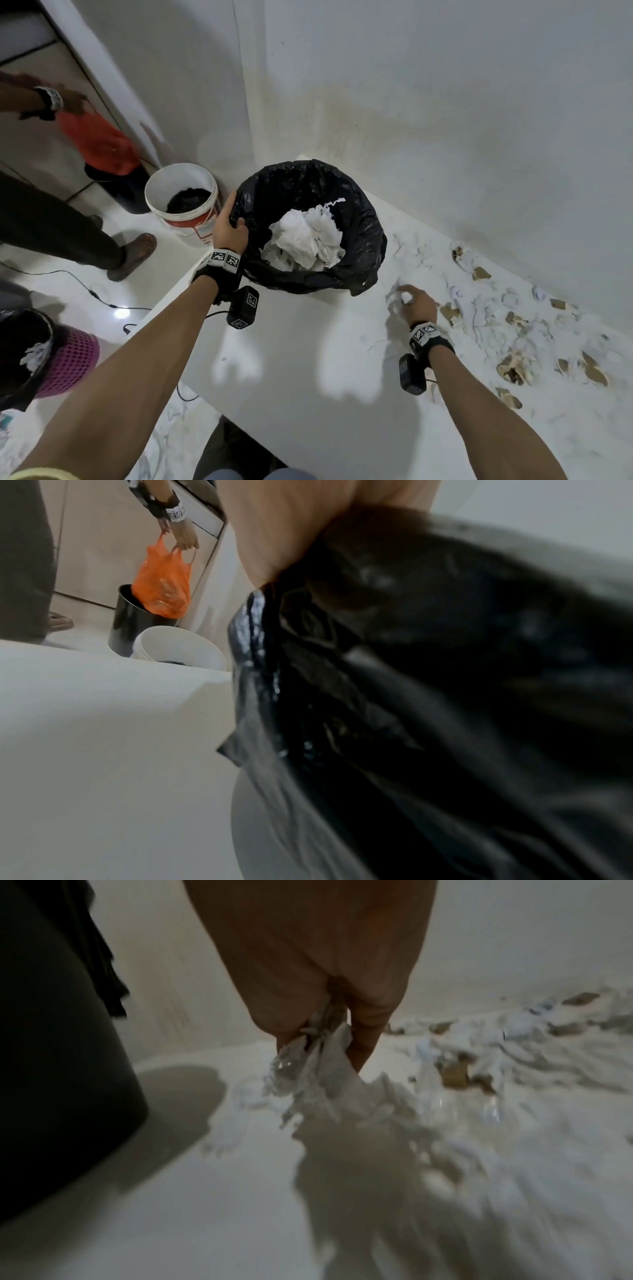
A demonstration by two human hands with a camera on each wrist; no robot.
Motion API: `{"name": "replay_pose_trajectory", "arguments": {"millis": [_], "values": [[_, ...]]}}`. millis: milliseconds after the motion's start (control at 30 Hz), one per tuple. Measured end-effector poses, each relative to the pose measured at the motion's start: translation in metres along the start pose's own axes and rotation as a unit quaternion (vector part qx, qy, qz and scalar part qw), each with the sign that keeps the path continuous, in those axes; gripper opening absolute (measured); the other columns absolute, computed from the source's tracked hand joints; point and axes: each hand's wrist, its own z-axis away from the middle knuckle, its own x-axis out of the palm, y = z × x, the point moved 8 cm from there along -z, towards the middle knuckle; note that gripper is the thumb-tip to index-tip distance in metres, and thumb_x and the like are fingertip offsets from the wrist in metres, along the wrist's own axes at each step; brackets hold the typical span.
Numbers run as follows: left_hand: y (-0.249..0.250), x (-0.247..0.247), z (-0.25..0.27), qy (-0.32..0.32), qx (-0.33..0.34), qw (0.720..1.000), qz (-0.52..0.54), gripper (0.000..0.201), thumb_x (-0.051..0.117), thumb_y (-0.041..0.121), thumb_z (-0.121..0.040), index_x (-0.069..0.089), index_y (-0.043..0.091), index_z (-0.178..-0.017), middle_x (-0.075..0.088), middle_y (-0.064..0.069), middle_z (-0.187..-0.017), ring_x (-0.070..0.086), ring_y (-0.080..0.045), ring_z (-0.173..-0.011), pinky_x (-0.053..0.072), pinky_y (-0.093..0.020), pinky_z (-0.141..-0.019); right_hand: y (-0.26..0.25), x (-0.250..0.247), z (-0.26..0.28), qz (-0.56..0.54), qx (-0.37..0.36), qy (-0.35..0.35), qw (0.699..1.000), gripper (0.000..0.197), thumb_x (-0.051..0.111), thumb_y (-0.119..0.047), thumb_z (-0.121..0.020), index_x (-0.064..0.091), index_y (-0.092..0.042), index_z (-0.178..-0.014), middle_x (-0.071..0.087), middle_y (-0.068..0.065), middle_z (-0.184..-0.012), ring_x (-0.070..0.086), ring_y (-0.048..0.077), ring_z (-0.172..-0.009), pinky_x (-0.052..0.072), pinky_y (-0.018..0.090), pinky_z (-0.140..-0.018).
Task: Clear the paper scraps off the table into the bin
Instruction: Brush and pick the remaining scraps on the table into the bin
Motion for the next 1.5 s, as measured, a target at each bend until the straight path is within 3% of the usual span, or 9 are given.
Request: {"name": "replay_pose_trajectory", "arguments": {"millis": [167,400,533,700,900,1000,1200,1333,1500], "values": [[0.01,0.002,0.005,0.002,-0.036,0.999,-0.008,0.067,0.041,-0.006,-0.089,0.029,0.025,-0.147,0.043,-0.002,-0.144,0.04,-0.019,-0.13,0.023,-0.003,-0.09,-0.057,-0.08,-0.016,-0.044,-0.034,0.071,0.996,0.03,0.057,0.001,-0.084,0.07,-0.019,-0.103,0.068,0.006,-0.117,0.063,0.024,-0.074,0.043,0.023,-0.065],[0.02,0.009,-0.003,-0.055,-0.022,0.998,-0.018,0.066,0.039,-0.005,-0.087,0.037,0.03,-0.143,0.057,-0.011,-0.131,0.056,-0.027,-0.11,0.038,-0.026,-0.099,-0.179,-0.187,-0.009,-0.166,-0.122,0.176,0.963,0.028,0.061,-0.002,-0.085,0.069,-0.017,-0.107,0.069,0.0,-0.114,0.06,0.014,-0.108,0.038,0.015,-0.087],[0.024,0.012,-0.006,-0.064,-0.008,0.998,0.01,0.065,0.039,-0.007,-0.087,0.04,0.027,-0.142,0.061,-0.012,-0.124,0.038,0.01,-0.063,0.04,-0.023,-0.086,-0.254,-0.199,0.003,-0.241,-0.164,0.194,0.937,0.029,0.062,-0.003,-0.085,0.068,-0.019,-0.108,0.068,-0.006,-0.112,0.059,0.005,-0.102,0.042,0.006,-0.084],[0.022,0.017,-0.017,-0.07,-0.023,0.997,0.008,0.065,0.04,-0.005,-0.087,0.042,0.034,-0.139,0.061,-0.006,-0.126,0.051,-0.016,-0.074,0.039,-0.022,-0.075,-0.32,-0.152,0.014,-0.228,-0.176,0.156,0.945,0.031,0.063,-0.008,-0.087,0.065,-0.023,-0.114,0.065,-0.004,-0.119,0.062,0.01,-0.092,0.053,0.016,-0.076],[0.019,0.026,-0.034,-0.094,-0.032,0.995,0.01,0.059,0.043,0.002,-0.092,0.04,0.036,-0.14,0.061,-0.004,-0.127,0.054,-0.027,-0.068,0.047,-0.03,-0.068,-0.292,-0.037,0.021,-0.052,-0.083,-0.124,0.987,0.072,0.073,-0.038,-0.081,0.039,-0.03,-0.144,0.039,0.001,-0.15,0.041,0.024,-0.134,0.033,0.036,-0.108],[0.025,0.032,-0.035,-0.105,-0.029,0.994,0.013,0.05,0.049,0.018,-0.095,0.039,0.034,-0.141,0.057,-0.003,-0.133,0.061,-0.032,-0.1,0.048,-0.038,-0.09,-0.27,-0.017,0.019,-0.046,-0.062,-0.144,0.987,0.074,0.077,-0.043,-0.076,0.043,-0.031,-0.141,0.039,0.001,-0.15,0.036,0.022,-0.138,0.03,0.034,-0.111],[0.025,0.055,-0.05,-0.137,-0.027,0.989,0.041,0.043,0.047,0.029,-0.097,0.041,0.031,-0.14,0.053,-0.004,-0.136,0.042,-0.029,-0.131,0.037,-0.04,-0.106,-0.249,-0.044,0.006,-0.058,-0.053,-0.047,0.996,0.048,0.069,-0.038,-0.084,0.057,-0.028,-0.129,0.055,0.003,-0.136,0.052,0.021,-0.123,0.04,0.032,-0.1],[0.033,0.068,-0.053,-0.164,-0.013,0.986,0.011,0.052,0.041,0.016,-0.1,0.028,0.034,-0.146,0.044,0.018,-0.072,0.047,-0.011,-0.067,0.037,-0.026,-0.079,-0.234,-0.076,-0.004,-0.059,-0.07,0.067,0.994,0.032,0.061,-0.038,-0.089,0.063,-0.032,-0.12,0.061,0.003,-0.119,0.059,0.019,-0.104,0.044,0.028,-0.087],[0.043,0.074,-0.055,-0.151,-0.001,0.988,-0.006,0.046,0.041,0.013,-0.099,0.04,0.032,-0.141,0.059,-0.001,-0.09,0.048,-0.022,-0.07,0.037,-0.023,-0.074,-0.187,-0.127,-0.016,-0.1,-0.043,0.211,0.971,0.021,0.058,-0.032,-0.09,0.067,-0.027,-0.108,0.063,0.002,-0.104,0.06,0.017,-0.095,0.046,0.028,-0.081]]}}
